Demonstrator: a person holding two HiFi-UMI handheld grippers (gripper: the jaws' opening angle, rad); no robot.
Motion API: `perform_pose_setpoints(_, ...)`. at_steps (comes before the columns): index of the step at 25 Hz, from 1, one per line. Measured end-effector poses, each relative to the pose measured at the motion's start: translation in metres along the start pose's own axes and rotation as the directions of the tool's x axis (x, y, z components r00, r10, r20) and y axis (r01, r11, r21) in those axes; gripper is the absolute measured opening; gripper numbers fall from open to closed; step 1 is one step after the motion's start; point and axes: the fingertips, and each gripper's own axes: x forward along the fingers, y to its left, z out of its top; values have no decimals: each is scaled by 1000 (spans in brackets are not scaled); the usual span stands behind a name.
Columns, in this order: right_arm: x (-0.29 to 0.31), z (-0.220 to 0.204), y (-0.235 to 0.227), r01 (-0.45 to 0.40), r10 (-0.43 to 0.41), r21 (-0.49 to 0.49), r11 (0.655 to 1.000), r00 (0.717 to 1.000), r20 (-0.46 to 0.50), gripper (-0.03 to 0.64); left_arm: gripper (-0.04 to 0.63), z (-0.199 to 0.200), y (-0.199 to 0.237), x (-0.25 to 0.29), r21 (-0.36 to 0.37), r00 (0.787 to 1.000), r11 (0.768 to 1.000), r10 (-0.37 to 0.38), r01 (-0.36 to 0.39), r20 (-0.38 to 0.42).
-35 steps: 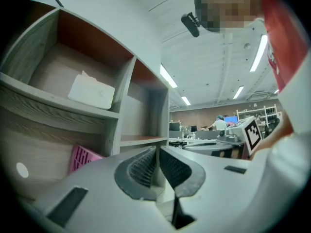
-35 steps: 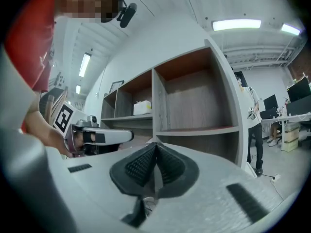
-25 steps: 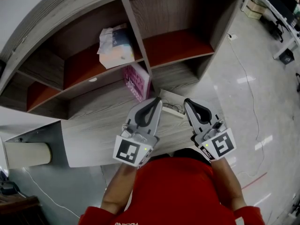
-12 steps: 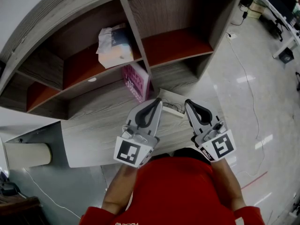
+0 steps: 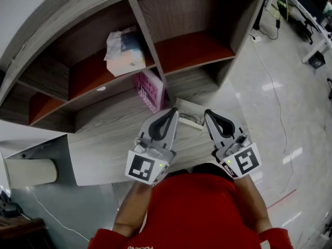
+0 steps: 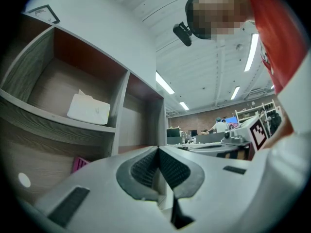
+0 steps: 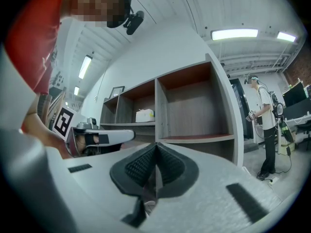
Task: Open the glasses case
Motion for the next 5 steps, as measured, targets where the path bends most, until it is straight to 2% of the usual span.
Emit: perform_pose_setpoints(5,1,0,-2,-1,1,-1,1000,1000,0,3,8,3,2,3,6,1000,1000,8,-8,16)
